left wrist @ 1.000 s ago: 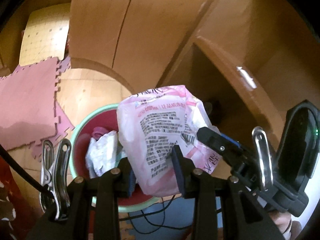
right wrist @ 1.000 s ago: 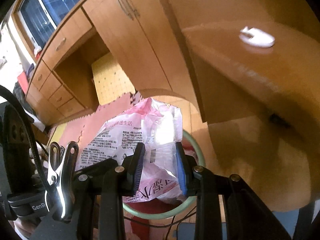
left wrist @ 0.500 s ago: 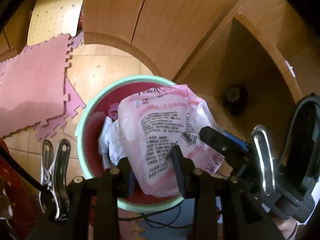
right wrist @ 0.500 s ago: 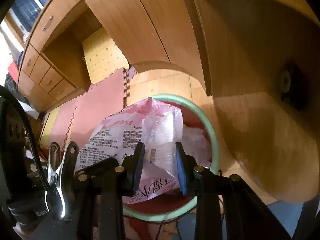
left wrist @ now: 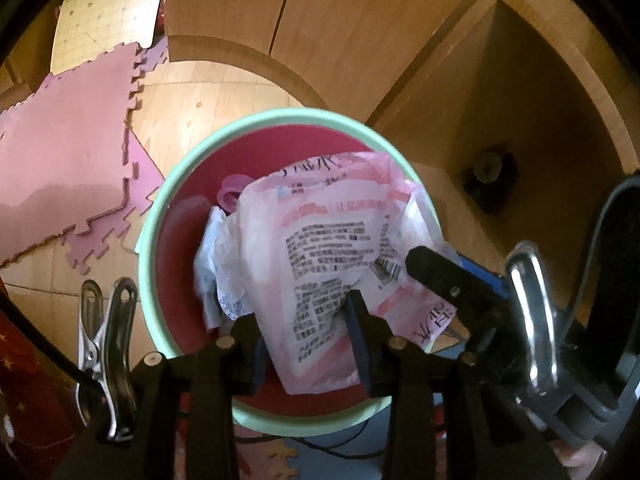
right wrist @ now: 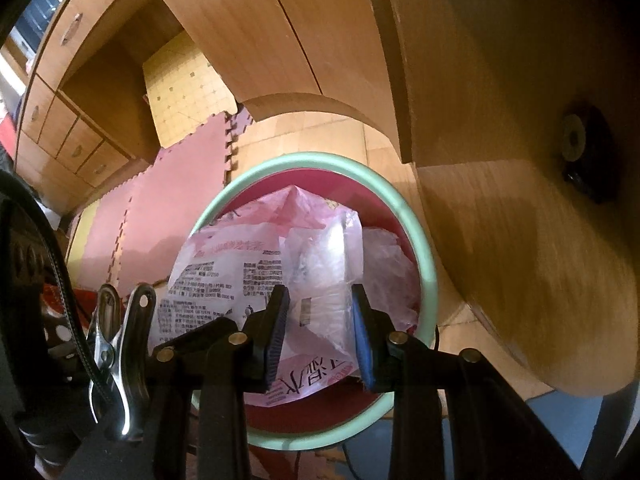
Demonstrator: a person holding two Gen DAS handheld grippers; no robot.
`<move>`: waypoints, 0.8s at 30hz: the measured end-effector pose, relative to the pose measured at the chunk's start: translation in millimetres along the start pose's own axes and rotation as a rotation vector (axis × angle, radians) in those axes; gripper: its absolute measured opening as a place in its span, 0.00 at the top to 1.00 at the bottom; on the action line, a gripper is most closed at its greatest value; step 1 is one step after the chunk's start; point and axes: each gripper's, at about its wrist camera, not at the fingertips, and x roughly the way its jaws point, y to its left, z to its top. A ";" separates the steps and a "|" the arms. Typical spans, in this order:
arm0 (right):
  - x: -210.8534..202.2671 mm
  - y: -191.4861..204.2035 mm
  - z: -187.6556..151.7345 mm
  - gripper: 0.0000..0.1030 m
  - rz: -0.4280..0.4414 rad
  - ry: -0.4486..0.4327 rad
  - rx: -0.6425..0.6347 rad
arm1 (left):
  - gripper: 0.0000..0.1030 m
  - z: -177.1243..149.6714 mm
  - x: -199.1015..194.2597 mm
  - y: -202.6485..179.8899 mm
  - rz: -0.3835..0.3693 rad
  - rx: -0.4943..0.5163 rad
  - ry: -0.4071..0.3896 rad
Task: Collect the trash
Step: 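Open the right tool to drop the pink-printed bag into the bin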
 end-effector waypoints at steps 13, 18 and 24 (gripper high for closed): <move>-10.5 -5.9 3.6 0.64 0.011 -0.015 0.014 | 0.39 0.3 -12.1 1.0 0.030 -0.014 0.012; -20.1 -4.2 2.2 0.60 0.022 -0.030 0.001 | 0.35 -1.9 -24.5 -2.2 0.037 -0.004 0.001; -38.7 -0.2 2.4 0.56 0.029 -0.073 -0.030 | 0.34 -0.7 -46.3 -8.0 0.025 0.004 -0.044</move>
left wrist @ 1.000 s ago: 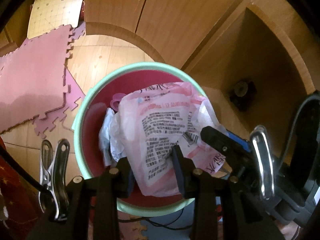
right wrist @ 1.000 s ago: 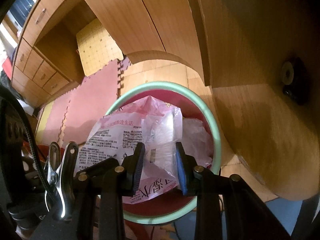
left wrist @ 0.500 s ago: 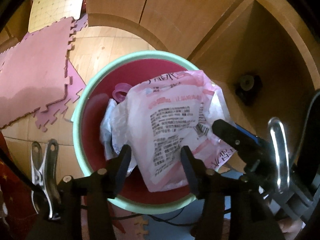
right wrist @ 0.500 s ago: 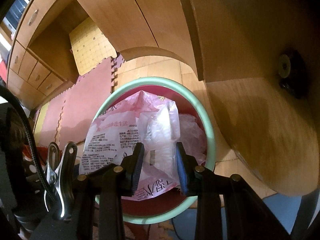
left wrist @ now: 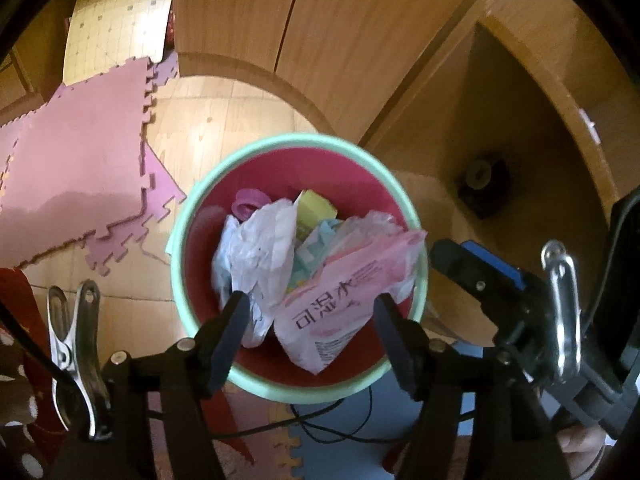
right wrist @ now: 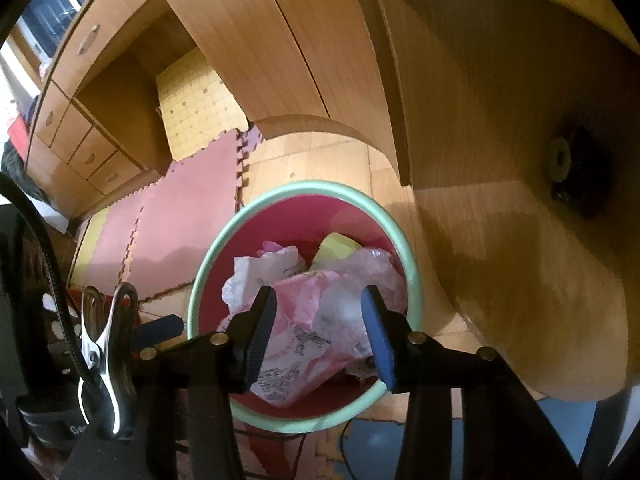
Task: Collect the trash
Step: 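Open the right tool to drop the pink-printed bag into the bin, then move the open right tool to the white curved plastic piece on the shelf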
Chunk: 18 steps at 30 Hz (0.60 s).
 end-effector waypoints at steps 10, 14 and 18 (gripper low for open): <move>-49.6 8.8 6.3 0.56 0.047 -0.119 -0.059 | 0.34 6.7 -43.9 -19.2 -0.061 0.001 -0.083; -74.0 15.2 8.5 0.56 0.047 -0.182 -0.099 | 0.34 9.6 -60.5 -26.9 -0.083 0.006 -0.113; -100.4 24.6 10.5 0.56 0.041 -0.264 -0.158 | 0.34 12.9 -72.9 -34.0 -0.099 0.010 -0.137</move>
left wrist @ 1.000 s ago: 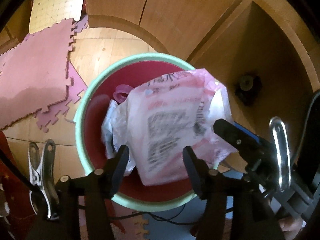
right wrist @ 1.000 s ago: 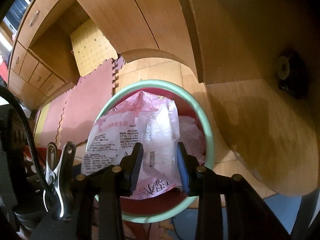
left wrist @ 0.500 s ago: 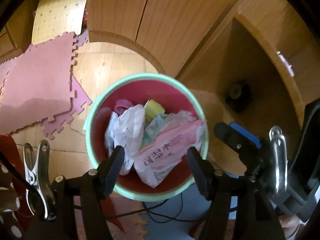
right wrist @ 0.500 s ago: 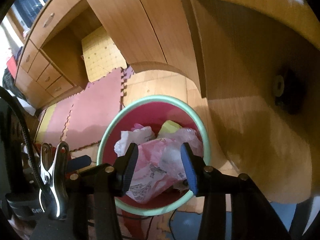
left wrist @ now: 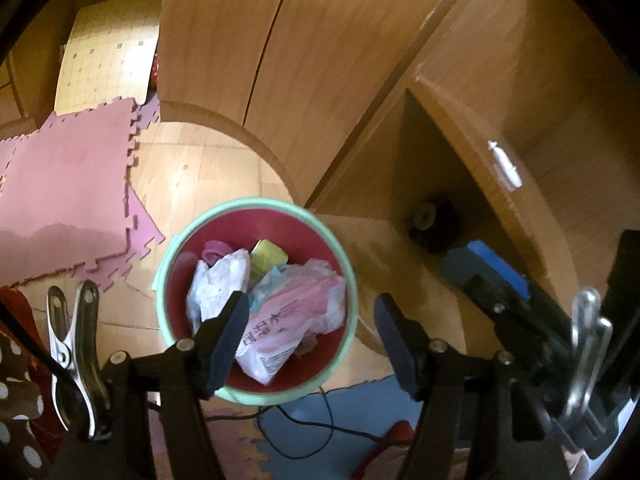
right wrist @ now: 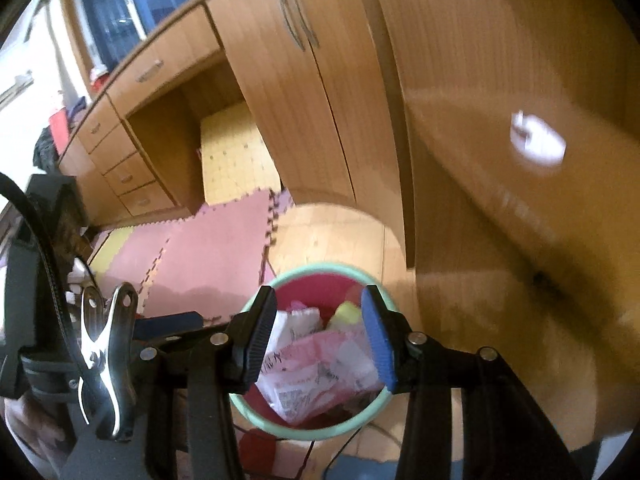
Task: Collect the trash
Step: 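Move the open right tool to the white curved plastic piece on the shelf, then grasp the white curved plastic piece with the right tool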
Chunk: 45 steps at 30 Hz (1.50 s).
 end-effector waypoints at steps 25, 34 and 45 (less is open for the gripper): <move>-85.3 -56.9 34.0 0.56 -0.096 -0.248 0.156 | 0.33 28.1 -22.8 -67.1 -0.073 0.063 -0.132; -75.5 -108.1 52.8 0.56 -0.229 -0.211 0.273 | 0.33 36.9 -2.4 -98.8 -0.127 0.100 -0.111; -39.8 -146.7 73.9 0.56 -0.239 -0.134 0.329 | 0.33 42.7 12.5 -72.4 -0.065 0.079 -0.083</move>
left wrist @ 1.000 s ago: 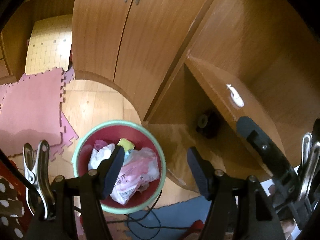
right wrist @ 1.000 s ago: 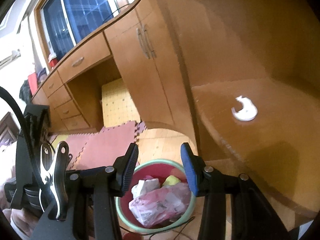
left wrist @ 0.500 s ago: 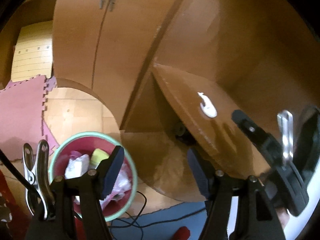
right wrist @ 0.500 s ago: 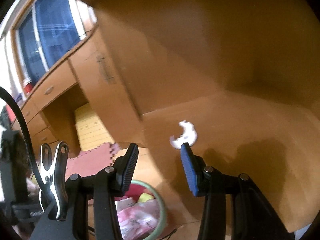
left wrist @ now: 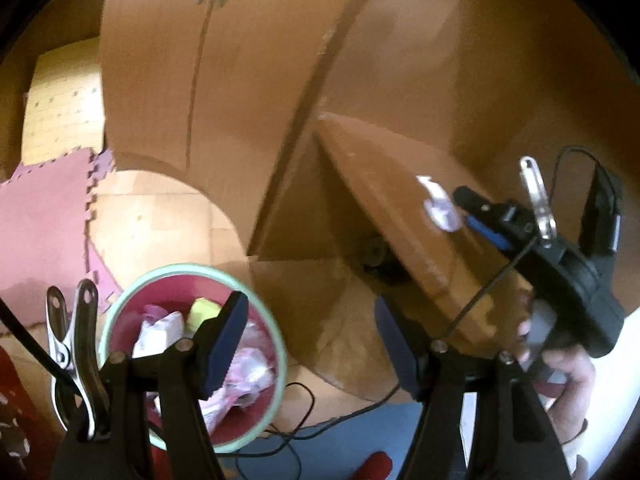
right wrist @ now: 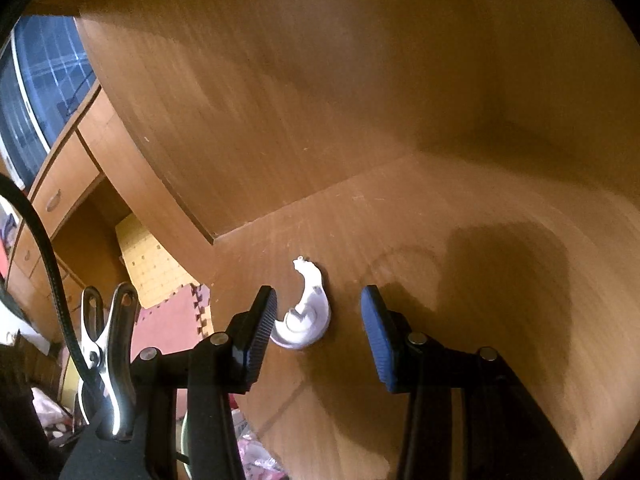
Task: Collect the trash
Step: 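Grasp the white curved plastic piece with the right tool, then carry the white plastic piece with the right tool over the bin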
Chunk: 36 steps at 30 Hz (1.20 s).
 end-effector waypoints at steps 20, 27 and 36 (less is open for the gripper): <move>20.1 48.7 -22.8 0.60 -0.121 -0.026 -0.273 | 0.45 -66.3 90.0 102.5 0.206 -0.137 0.239; 12.5 20.8 -14.1 0.60 -0.032 -0.033 -0.123 | 0.67 -91.2 124.3 88.0 0.212 -0.041 0.302; 4.9 -9.4 -6.6 0.60 0.111 -0.014 0.049 | 0.68 -110.1 181.3 99.6 0.293 -0.034 0.431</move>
